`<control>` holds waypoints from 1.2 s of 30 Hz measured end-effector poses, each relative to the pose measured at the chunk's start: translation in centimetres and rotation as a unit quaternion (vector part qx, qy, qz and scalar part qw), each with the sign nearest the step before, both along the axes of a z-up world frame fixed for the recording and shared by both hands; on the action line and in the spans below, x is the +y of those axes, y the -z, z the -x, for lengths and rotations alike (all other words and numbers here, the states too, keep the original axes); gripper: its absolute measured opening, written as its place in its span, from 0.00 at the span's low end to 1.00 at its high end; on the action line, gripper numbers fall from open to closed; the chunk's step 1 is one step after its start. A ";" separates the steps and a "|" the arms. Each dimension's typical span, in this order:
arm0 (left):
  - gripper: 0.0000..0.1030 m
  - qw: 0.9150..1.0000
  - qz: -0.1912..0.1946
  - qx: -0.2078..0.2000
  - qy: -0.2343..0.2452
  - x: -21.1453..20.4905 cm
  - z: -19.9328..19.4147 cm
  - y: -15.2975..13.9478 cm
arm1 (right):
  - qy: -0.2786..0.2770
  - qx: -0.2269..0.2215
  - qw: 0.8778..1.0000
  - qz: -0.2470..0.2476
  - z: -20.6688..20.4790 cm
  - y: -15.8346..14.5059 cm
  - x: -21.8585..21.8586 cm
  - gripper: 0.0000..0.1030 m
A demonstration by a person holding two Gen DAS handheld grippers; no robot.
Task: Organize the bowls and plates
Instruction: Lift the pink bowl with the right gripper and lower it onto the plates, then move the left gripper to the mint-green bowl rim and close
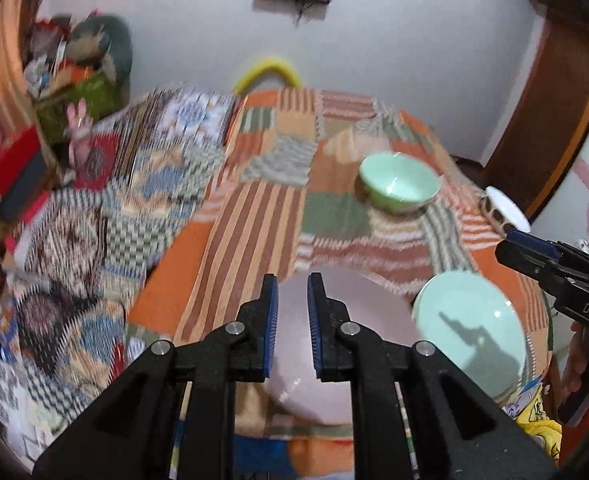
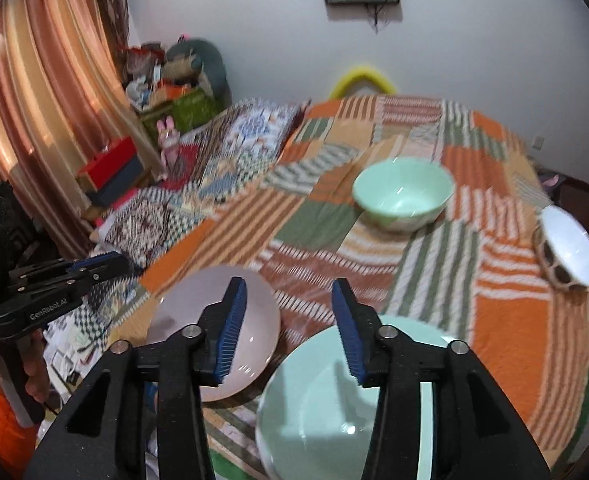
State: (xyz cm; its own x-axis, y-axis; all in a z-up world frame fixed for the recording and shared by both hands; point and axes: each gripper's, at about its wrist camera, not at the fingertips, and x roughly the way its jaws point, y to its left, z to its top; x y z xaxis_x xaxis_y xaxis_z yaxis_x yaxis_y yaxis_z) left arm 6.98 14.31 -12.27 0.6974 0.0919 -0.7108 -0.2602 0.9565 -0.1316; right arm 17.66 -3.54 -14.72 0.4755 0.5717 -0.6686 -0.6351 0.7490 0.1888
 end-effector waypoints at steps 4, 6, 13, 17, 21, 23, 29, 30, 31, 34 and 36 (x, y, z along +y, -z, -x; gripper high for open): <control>0.27 0.999 -0.004 -0.028 0.017 -1.2 -1.6 -2.9 | 0.020 -0.029 0.999 -0.015 -0.5 -2.2 -1.9 0.45; 0.32 0.999 -0.002 -0.043 0.018 -1.5 -2.5 -4.2 | 0.033 -0.041 0.998 -0.023 -1.1 -3.2 -2.9 0.46; 0.45 0.997 -0.012 -0.076 0.026 -2.3 -6.8 -7.3 | 0.075 -0.069 0.994 -0.039 -3.6 -5.7 -5.6 0.46; 0.45 0.997 -0.002 -0.068 0.039 -2.4 -9.8 -7.2 | 0.093 -0.076 0.992 -0.043 -5.4 -6.2 -6.6 0.46; 0.45 0.997 -0.007 -0.057 0.053 -2.6 -13.1 -6.5 | 0.106 -0.071 0.991 -0.036 -7.9 -5.7 -6.5 0.46; 0.45 0.997 -0.005 -0.048 0.062 -2.7 -15.0 -5.8 | 0.109 -0.065 0.991 -0.035 -8.7 -5.3 -6.6 0.46; 0.45 0.997 0.010 -0.009 0.080 -2.9 -20.2 -2.2 | 0.112 -0.034 0.993 -0.024 -11.9 -2.8 -5.8 0.46; 0.45 0.997 0.010 -0.004 0.082 -2.9 -20.9 -1.6 | 0.112 -0.029 0.993 -0.022 -12.4 -2.4 -5.8 0.46; 0.45 0.996 0.011 0.002 0.086 -3.0 -21.7 -0.7 | 0.110 -0.024 0.993 -0.019 -12.9 -1.9 -5.5 0.46; 0.45 0.995 0.013 0.018 0.092 -3.0 -23.7 1.3 | 0.108 -0.015 0.994 -0.007 -14.2 -0.5 -5.0 0.46; 0.45 0.994 0.023 0.035 0.098 -2.9 -24.9 2.7 | 0.104 -0.007 0.995 0.002 -15.1 0.3 -4.5 0.46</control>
State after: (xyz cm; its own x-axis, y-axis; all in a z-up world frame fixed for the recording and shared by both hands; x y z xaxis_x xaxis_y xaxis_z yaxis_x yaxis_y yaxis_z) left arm 31.89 11.39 -15.01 0.6470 -0.0746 -0.7588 -0.0789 0.9833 -0.1639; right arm 32.75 -8.03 -15.06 0.5929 0.4573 -0.6628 -0.4683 0.8654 0.1781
